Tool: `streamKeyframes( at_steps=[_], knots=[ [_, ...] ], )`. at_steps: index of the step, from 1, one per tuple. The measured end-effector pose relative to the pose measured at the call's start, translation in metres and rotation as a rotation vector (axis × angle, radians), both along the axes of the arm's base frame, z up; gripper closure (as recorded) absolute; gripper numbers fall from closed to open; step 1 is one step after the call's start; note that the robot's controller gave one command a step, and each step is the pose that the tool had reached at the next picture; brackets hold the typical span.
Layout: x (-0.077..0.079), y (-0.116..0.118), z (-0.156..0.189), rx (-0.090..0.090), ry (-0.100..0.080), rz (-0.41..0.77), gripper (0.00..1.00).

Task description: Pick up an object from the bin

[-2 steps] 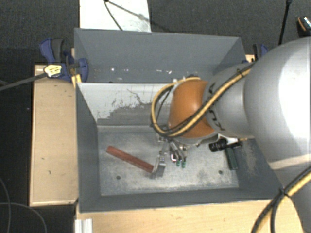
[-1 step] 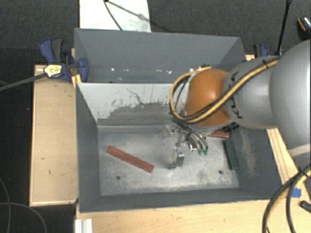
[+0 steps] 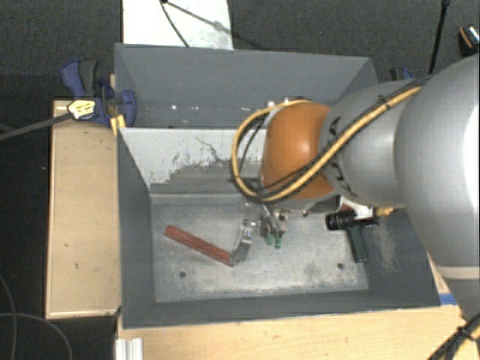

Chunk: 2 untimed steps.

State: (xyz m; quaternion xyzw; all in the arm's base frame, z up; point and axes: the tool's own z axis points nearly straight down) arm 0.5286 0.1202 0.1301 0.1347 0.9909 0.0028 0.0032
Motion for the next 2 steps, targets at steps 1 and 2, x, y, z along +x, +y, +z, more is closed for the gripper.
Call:
streamKeyframes(
  at_steps=[1, 2],
  knots=[
    [-0.0243, 0.0571, -0.0635, -0.003, 0.012, 0.053, 0.00],
    [-0.0215, 0.0535, -0.0599, -0.004, 0.006, 0.048, 1.00]
  ],
)
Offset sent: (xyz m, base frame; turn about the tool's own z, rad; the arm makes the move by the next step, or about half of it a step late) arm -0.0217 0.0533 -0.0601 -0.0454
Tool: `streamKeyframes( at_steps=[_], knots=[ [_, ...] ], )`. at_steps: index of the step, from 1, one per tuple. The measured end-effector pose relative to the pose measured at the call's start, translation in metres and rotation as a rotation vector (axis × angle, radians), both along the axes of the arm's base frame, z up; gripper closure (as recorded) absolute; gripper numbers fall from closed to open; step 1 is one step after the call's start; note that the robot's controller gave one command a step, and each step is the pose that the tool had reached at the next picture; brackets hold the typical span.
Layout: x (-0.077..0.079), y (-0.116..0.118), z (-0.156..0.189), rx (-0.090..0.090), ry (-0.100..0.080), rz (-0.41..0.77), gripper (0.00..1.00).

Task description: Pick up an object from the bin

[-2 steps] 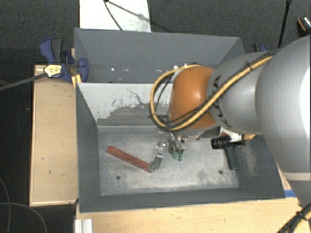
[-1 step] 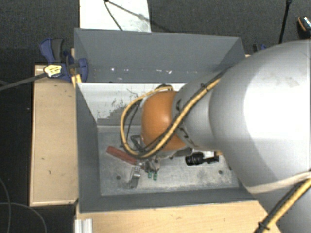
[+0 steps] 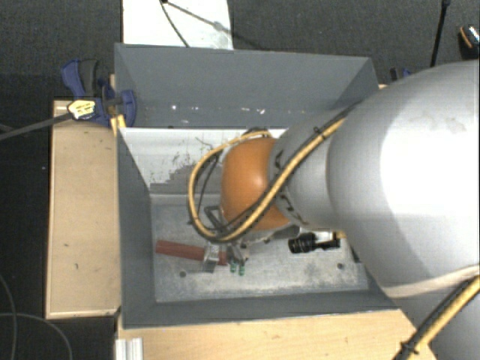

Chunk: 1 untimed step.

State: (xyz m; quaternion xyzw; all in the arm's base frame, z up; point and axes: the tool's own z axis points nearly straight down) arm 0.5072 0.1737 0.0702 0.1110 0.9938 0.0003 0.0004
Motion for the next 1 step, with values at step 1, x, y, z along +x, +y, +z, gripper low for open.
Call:
streamKeyframes(
  at_steps=[1],
  knots=[
    [0.0189, -0.0007, 0.1581, 0.003, -0.010, 0.011, 1.00]
  ],
)
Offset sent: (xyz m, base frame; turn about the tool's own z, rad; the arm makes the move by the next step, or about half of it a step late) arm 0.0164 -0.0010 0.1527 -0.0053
